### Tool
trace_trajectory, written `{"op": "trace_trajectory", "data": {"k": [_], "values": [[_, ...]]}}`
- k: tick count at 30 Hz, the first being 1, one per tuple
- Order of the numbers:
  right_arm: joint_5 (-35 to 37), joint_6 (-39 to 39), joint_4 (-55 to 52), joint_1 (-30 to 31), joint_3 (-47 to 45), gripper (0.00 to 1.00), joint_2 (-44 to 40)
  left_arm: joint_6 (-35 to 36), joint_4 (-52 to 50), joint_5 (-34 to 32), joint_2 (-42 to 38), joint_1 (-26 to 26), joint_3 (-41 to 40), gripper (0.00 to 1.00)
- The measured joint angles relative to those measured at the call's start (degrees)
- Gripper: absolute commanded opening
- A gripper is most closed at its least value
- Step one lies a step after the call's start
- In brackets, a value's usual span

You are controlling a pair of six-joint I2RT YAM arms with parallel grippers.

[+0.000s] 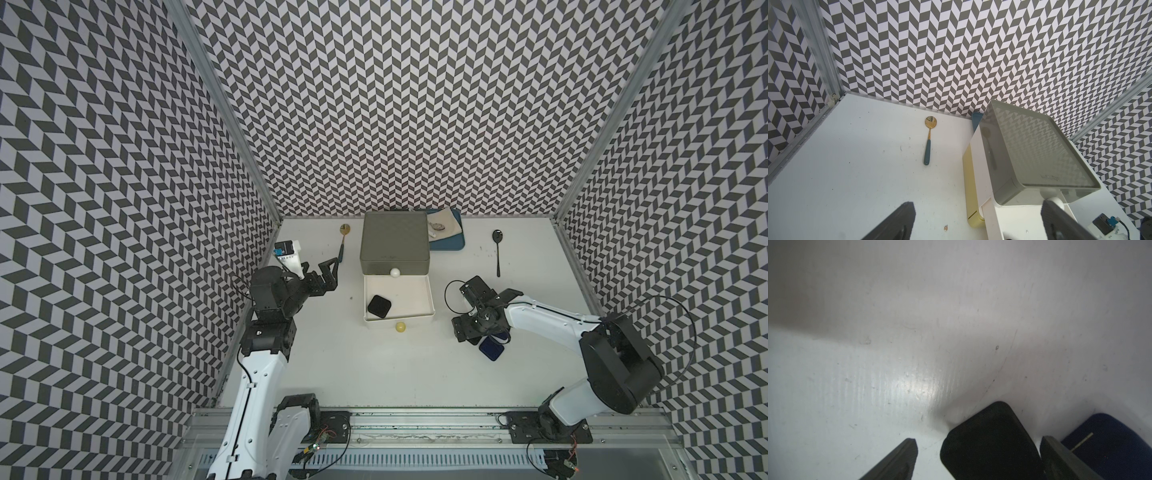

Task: Place the brooch boxes into the drawer by color
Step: Pick up the brooch box from the center of the board, then place the brooch box in the drawer.

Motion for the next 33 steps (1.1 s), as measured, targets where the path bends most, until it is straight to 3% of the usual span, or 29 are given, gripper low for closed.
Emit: {"op": "trace_trajectory", "data": {"k": [4, 9, 15, 21, 25, 33], "values": [[0.04, 0.66, -0.48, 0.85, -1.64, 0.89, -0.50, 0.02, 0.00, 0.00, 0.00, 0.00, -0.02, 1.00], [0.11, 1.40, -0.70, 1.22, -2.51, 0.63, -1.68, 0.00, 0.04, 0.00, -0.02, 0.00, -0.28, 1.00], [0.83, 1.92, -0.46, 1.22, -2.27, 0.53, -1.70, 0.00, 0.02, 0.00, -0.02, 0.00, -0.33, 1.00], [1.31, 1.90, -1.31, 1.22, -0.66, 0.49, -4.50, 0.02, 0.04, 0.00, -0.02, -0.02, -0.31, 1.00], [2.43, 1.42, -3.58, 2.03, 5.51, 0.48, -9.97, 0.00, 0.04, 0.00, -0.02, -0.02, -0.31, 1.00], [5.22, 0.26, -3.26, 14.08, 24.09, 0.49, -11.08, -0.02, 0.04, 0.02, 0.02, -0.02, -0.31, 1.00]]}}
